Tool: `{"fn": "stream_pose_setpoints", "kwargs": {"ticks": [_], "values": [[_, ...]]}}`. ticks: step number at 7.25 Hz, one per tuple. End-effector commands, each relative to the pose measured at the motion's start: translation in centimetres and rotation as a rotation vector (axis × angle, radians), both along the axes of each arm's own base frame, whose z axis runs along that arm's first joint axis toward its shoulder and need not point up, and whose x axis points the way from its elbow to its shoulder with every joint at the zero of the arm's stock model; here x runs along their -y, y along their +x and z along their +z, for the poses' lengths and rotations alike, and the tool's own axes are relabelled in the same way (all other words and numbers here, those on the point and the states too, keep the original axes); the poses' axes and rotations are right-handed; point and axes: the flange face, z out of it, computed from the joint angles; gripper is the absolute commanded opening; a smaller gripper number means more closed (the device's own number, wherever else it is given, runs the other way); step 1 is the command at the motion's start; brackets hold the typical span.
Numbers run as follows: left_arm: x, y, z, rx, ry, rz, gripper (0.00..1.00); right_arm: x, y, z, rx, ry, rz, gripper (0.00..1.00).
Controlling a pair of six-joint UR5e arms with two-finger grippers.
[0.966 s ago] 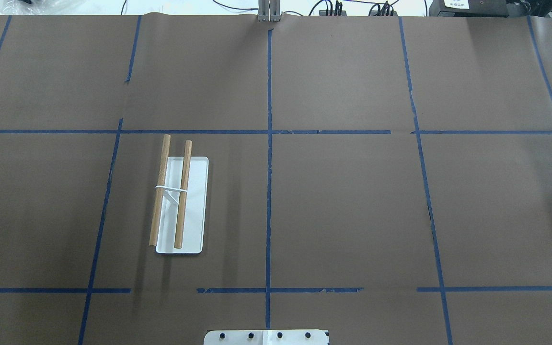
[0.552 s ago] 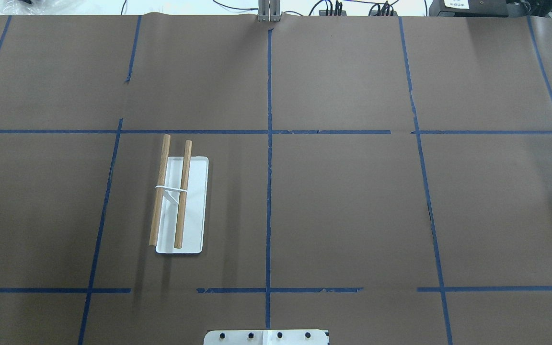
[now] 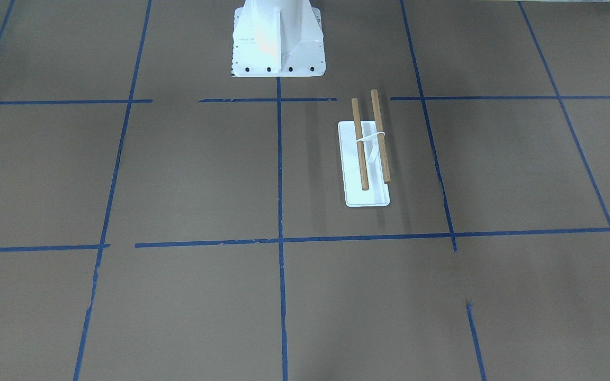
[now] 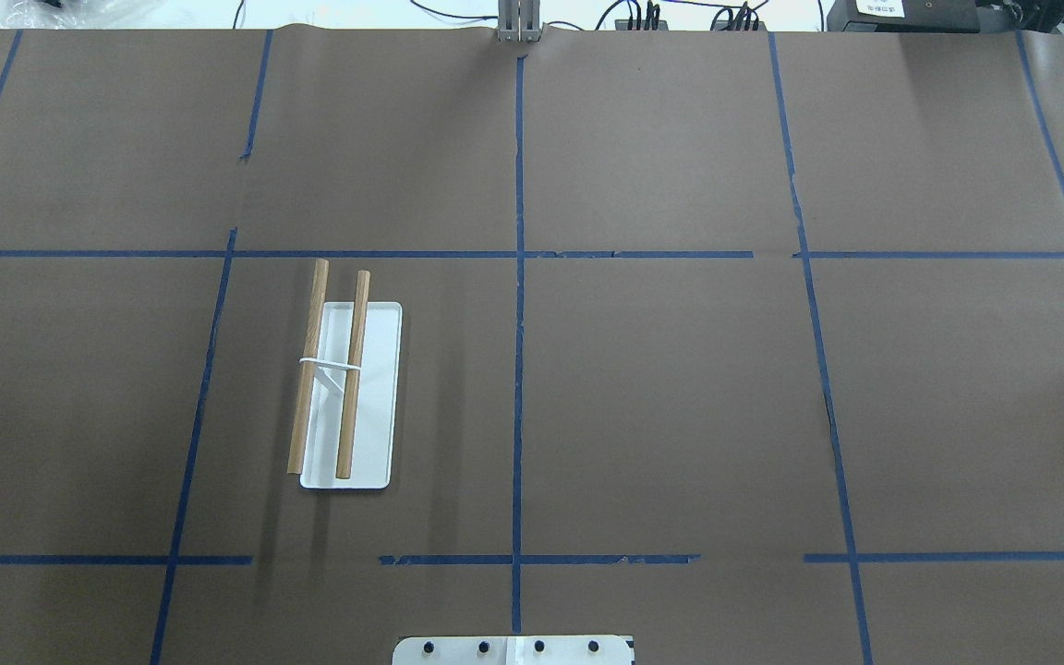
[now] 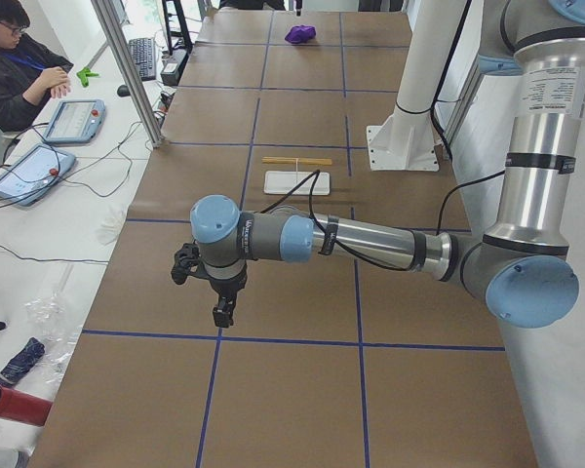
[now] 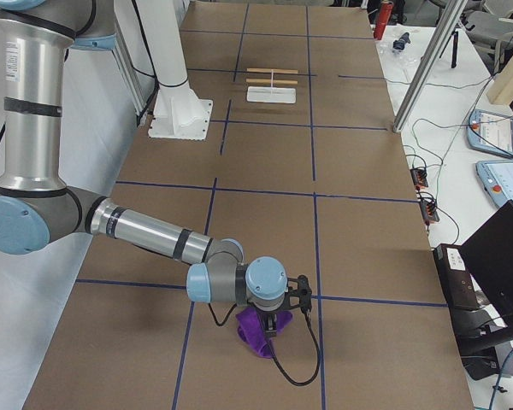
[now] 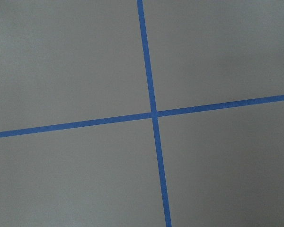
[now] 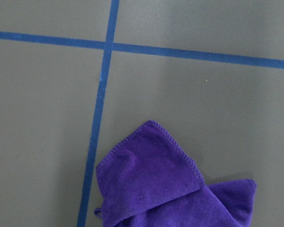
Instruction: Hang towel on rack
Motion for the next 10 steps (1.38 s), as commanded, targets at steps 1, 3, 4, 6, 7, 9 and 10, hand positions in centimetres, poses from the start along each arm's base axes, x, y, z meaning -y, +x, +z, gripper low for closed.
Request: {"fn": "stream_pose_setpoints", "kwargs": {"ticks": [1,3,4,6,7,9,10], "values": [[-0.1,0.0,-0.1,-0.002,0.000,0.000,1.00,-0.8,-3.1,2.6,0.002,0.037,-0.070,1.00],[-0.1,0.0,0.0,-0.002,0.000,0.000,1.00,-0.4,-5.6,2.8,-0.050,0.047,-0.134,1.00],[-0.1,-0.2,-0.1,-0.002,0.002,-0.004,1.00,-0.4,-5.8,3.0,-0.073,0.050,-0.139,1.00],[-0.1,-0.5,-0.3,-0.002,0.005,-0.009,1.00,-0.4,-5.8,3.4,-0.111,0.050,-0.142,0.99],[-0.2,-0.9,-0.4,-0.001,0.006,-0.017,1.00,-0.5,-5.9,3.6,-0.122,0.048,-0.145,0.86],[-0.1,-0.9,-0.4,-0.001,0.008,-0.018,1.00,-0.7,-5.9,3.7,-0.123,0.055,-0.155,0.14],[-0.1,-1.0,-0.4,-0.001,0.008,-0.020,1.00,-0.7,-5.9,3.6,-0.121,0.070,-0.155,0.00]]}}
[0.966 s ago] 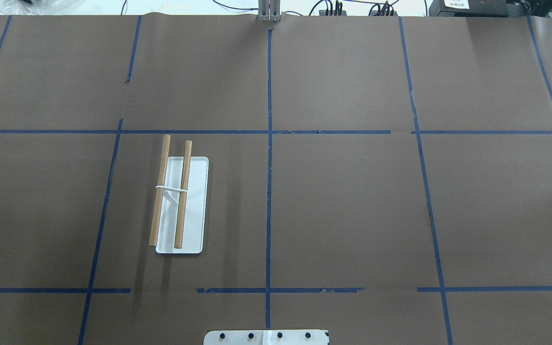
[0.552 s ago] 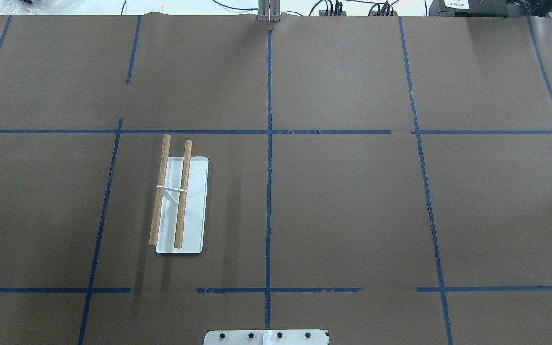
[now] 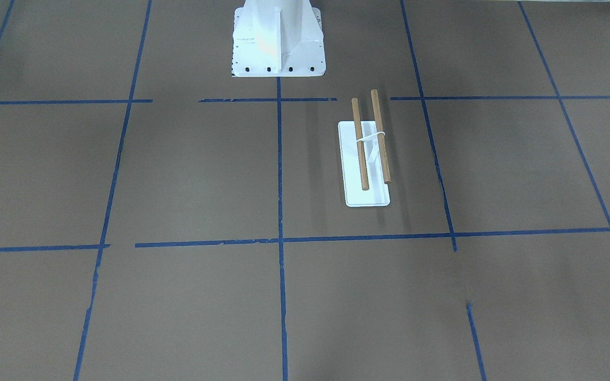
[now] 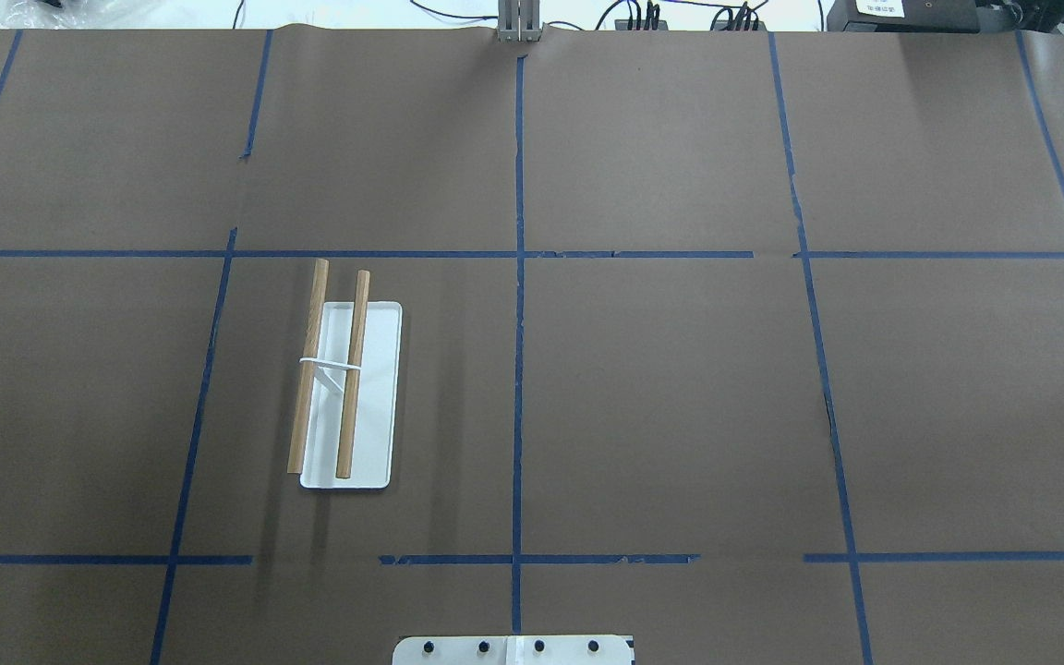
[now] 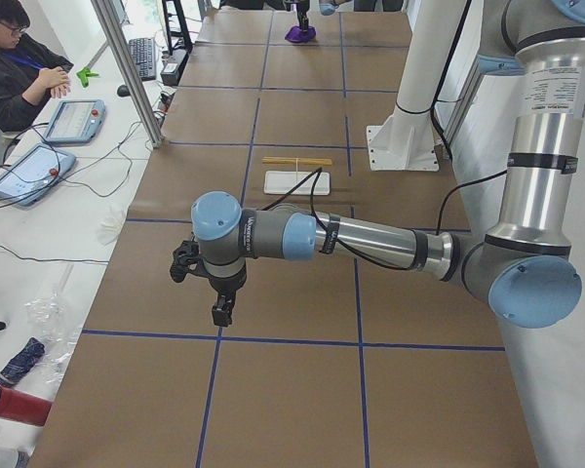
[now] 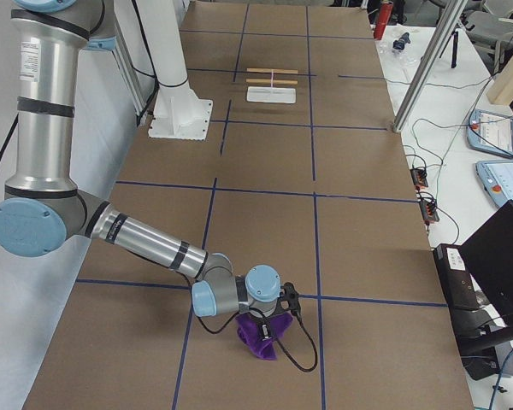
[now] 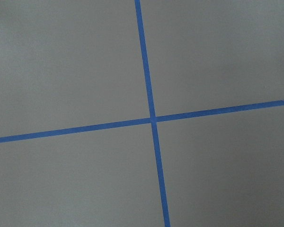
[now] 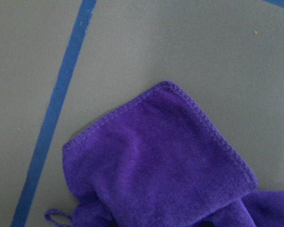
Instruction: Hang towel on rack
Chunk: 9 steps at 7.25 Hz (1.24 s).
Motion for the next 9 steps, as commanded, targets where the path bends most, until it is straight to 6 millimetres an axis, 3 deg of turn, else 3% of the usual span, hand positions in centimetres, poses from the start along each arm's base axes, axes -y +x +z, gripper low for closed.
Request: {"fn": "stream_pose_setpoints", "kwargs": {"ticks": [1,3,4,5,6,7,8,9], "values": [[0.0,-0.1,0.0,-0.002,-0.001,-0.001,1.00,-0.1,0.0,-0.2,0.002,0.019,-0.005,0.00],[0.1,-0.1,-0.1,-0.001,0.002,-0.001,1.00,0.5,-0.1,-1.5,0.017,0.043,0.001,0.00],[0.2,-0.1,-0.4,-0.001,0.008,-0.001,1.00,1.7,-0.3,-5.1,0.046,0.106,0.004,0.00],[0.3,-0.1,-1.4,0.001,0.033,-0.001,1.00,2.8,1.8,-9.1,0.092,0.169,0.056,0.00],[0.1,-0.1,-3.7,0.004,0.077,-0.003,1.00,3.9,3.6,-13.9,0.110,0.249,0.098,0.00],[0.5,0.0,-6.7,0.003,0.141,-0.003,1.00,6.0,3.5,-19.5,0.130,0.300,0.108,0.00],[1.9,0.0,-9.5,-0.002,0.175,-0.042,1.00,9.7,3.2,-27.0,0.162,0.318,0.180,0.00],[3.3,0.1,-11.8,-0.017,0.218,-0.105,1.00,13.0,0.9,-33.1,0.222,0.304,0.246,0.00]]}}
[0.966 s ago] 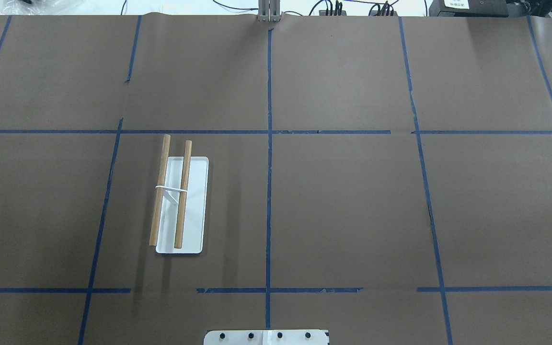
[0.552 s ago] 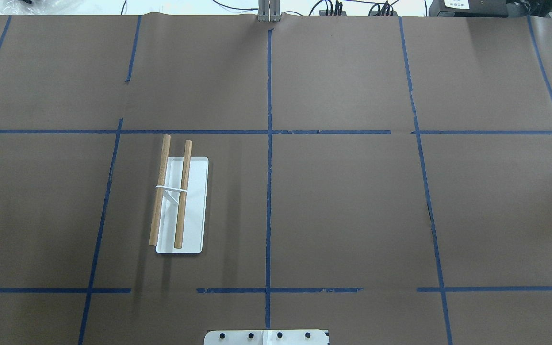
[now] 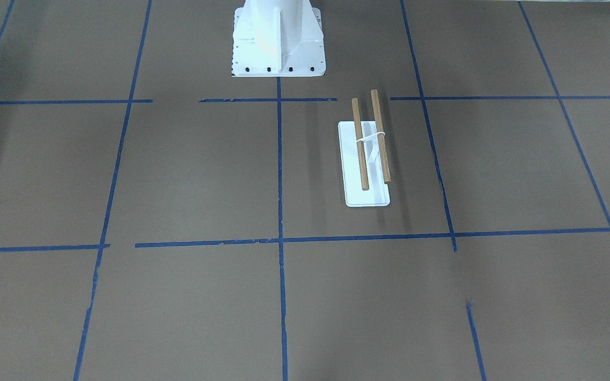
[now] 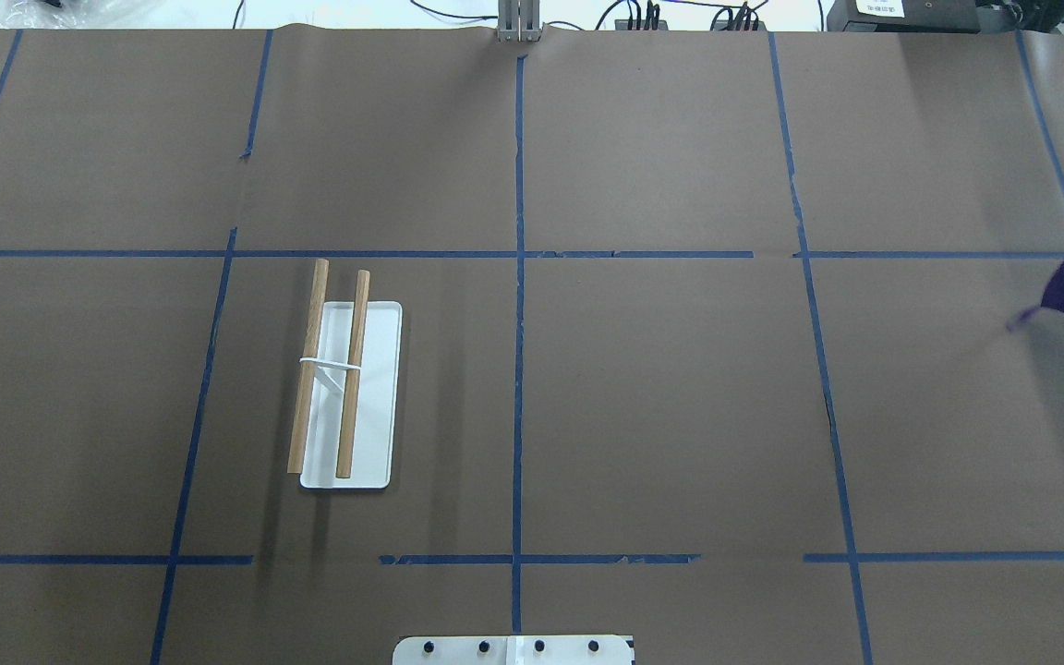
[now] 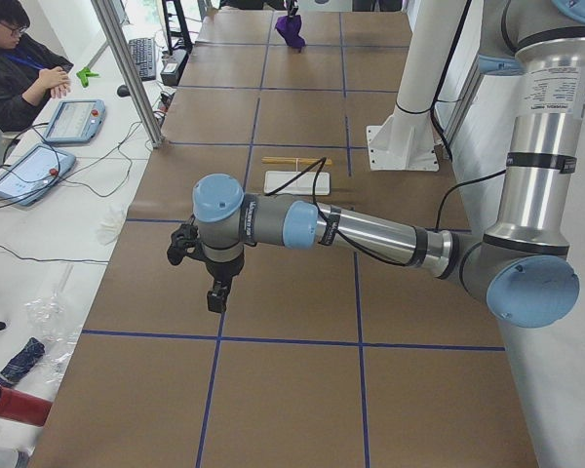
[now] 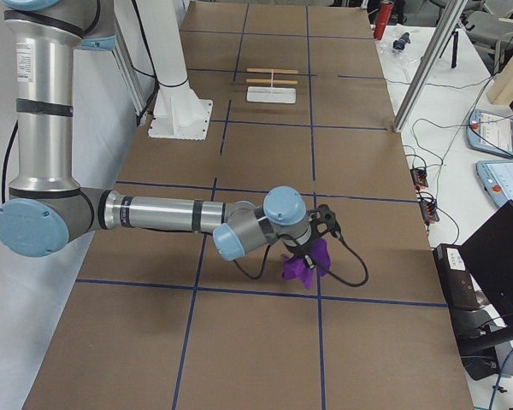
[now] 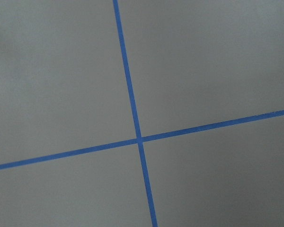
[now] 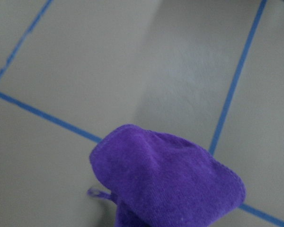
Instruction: Hang towel on rack
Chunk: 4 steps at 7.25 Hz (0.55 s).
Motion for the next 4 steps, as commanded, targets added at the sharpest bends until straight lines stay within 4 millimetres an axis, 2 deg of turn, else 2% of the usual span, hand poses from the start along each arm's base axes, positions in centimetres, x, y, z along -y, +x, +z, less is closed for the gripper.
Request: {"fn": "stream_pose_setpoints", "kwargs": {"ticks": [1,2,3,4], "values": [[2.0,0.3,-4.6,-0.039,0.123,-0.101,1.00,5.6,-5.8,-12.5,0.122,-0.009,0.074,0.00],[2.2,1.3,-5.7,-0.082,0.140,-0.156,1.00,7.6,-10.4,-17.1,0.155,-0.019,0.100,0.00],[2.4,3.7,-6.9,-0.150,0.130,-0.209,1.00,7.5,-16.0,-21.7,0.182,-0.018,0.126,0.00],[2.4,5.7,-8.0,-0.226,0.112,-0.264,1.00,6.2,-21.3,-25.7,0.196,0.014,0.159,0.00]]}}
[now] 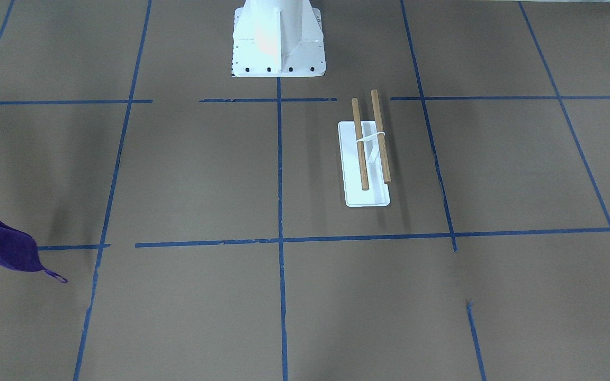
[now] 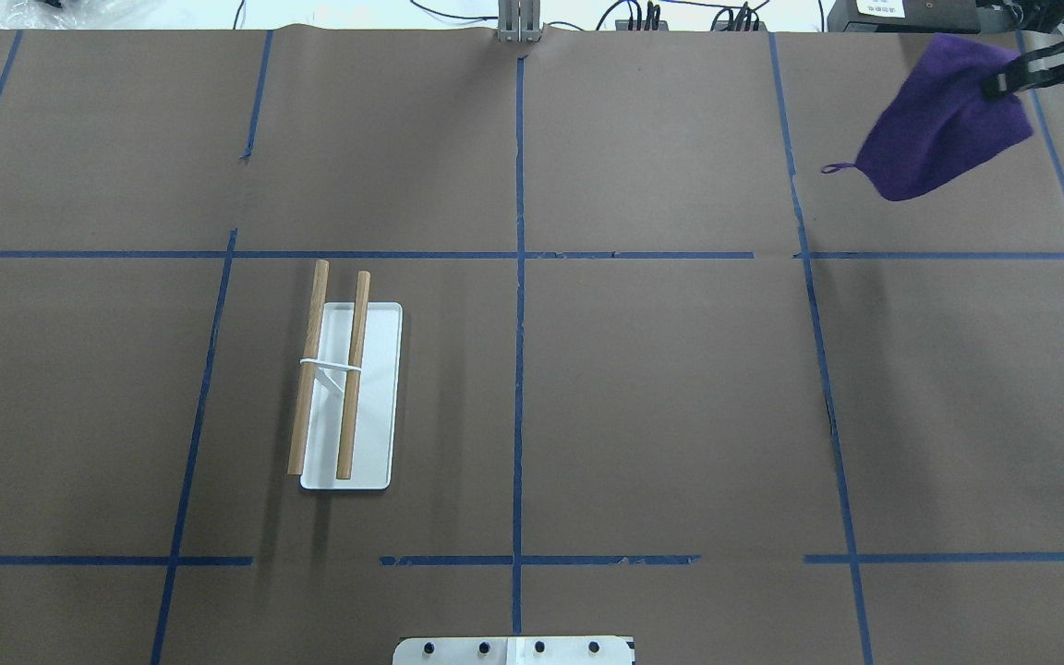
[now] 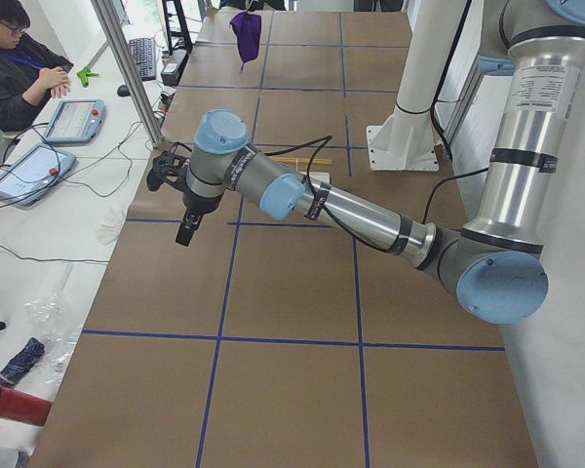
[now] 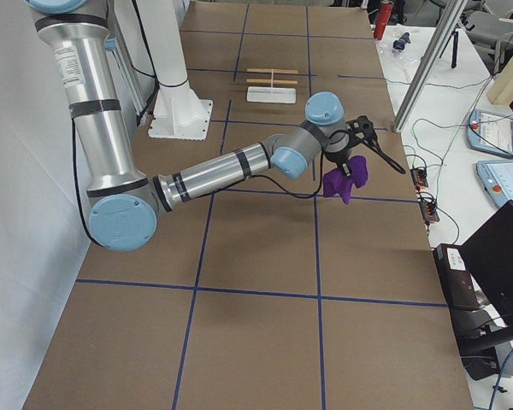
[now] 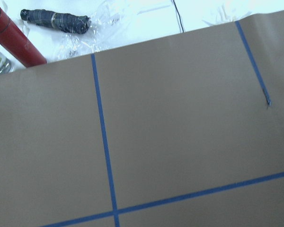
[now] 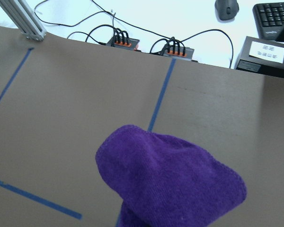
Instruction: Hang towel on rack
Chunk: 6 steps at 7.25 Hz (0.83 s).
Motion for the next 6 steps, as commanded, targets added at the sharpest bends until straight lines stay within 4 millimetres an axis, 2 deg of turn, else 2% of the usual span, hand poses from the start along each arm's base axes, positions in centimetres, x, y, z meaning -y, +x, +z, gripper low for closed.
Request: {"fn": "stream_pose_setpoints", "kwargs": {"ticks": [1,2,3,4,5,6], "values": [[-0.1,4.4,-2.3,-0.181,-0.032,-0.092,1.00,-3.3,-10.9,-8.2,0.059,0.050,0.034,0.00],[-0.4,6.2,-4.1,-0.277,-0.059,-0.127,1.00,-4.6,-14.1,-12.4,0.107,0.090,0.025,0.00],[-0.3,8.4,-7.1,-0.386,-0.082,-0.092,1.00,-5.4,-16.6,-16.7,0.150,0.149,0.003,0.00],[0.7,11.3,-12.6,-0.479,-0.107,-0.053,1.00,-7.7,-19.2,-19.7,0.185,0.198,-0.033,0.00],[0.8,16.4,-16.9,-0.530,-0.127,0.018,1.00,-10.0,-21.5,-22.1,0.215,0.237,-0.061,0.00],[-0.3,22.3,-20.0,-0.556,-0.142,0.114,1.00,-12.2,-23.8,-23.3,0.230,0.263,-0.117,0.00]]}}
